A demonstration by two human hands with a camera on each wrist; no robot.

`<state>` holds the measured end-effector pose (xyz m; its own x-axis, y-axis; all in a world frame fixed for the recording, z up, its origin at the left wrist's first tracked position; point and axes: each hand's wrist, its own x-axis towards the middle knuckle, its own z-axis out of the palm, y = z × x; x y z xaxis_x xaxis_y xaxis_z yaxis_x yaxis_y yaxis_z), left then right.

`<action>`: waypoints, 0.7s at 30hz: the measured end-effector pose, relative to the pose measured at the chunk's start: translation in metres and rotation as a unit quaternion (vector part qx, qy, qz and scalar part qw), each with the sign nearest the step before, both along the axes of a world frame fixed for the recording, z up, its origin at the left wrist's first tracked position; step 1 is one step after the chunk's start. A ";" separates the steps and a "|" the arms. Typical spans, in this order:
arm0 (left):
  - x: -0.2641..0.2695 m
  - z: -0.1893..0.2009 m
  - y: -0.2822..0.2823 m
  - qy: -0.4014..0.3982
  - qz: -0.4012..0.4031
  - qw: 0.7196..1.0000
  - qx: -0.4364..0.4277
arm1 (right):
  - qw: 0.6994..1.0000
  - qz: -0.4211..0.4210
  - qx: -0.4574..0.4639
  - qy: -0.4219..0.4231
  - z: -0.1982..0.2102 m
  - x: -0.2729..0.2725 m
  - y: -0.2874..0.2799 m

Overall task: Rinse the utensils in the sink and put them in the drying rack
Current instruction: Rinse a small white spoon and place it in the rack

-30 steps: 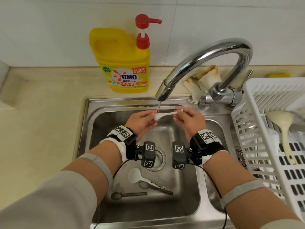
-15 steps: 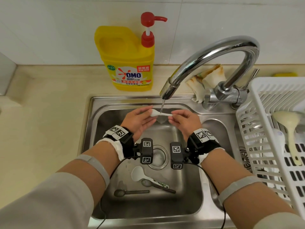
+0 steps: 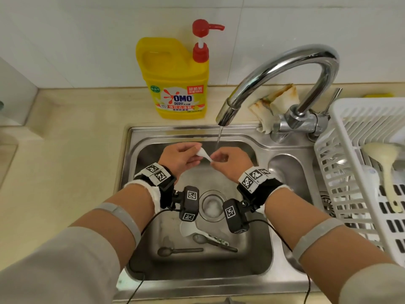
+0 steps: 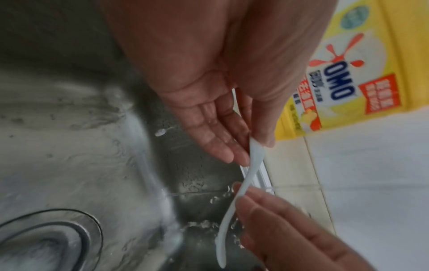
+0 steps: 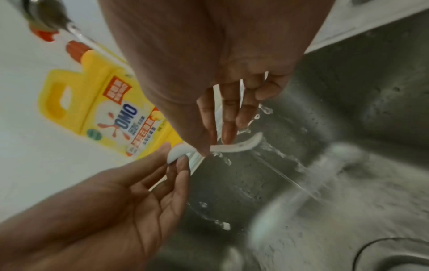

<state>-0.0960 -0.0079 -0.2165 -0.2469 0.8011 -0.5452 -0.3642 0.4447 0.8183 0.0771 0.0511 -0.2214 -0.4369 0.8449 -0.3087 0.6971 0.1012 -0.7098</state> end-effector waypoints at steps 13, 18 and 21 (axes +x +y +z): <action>0.098 0.063 0.006 0.154 -0.211 0.965 0.025 | 0.998 -0.058 0.018 -0.009 0.106 0.100 -0.024; 0.154 0.084 0.012 0.329 -0.363 0.864 0.119 | 0.992 -0.117 0.054 -0.013 0.166 0.190 -0.031; 0.184 0.101 0.012 0.435 -0.436 0.772 0.160 | 0.984 -0.163 0.061 -0.046 0.184 0.252 -0.037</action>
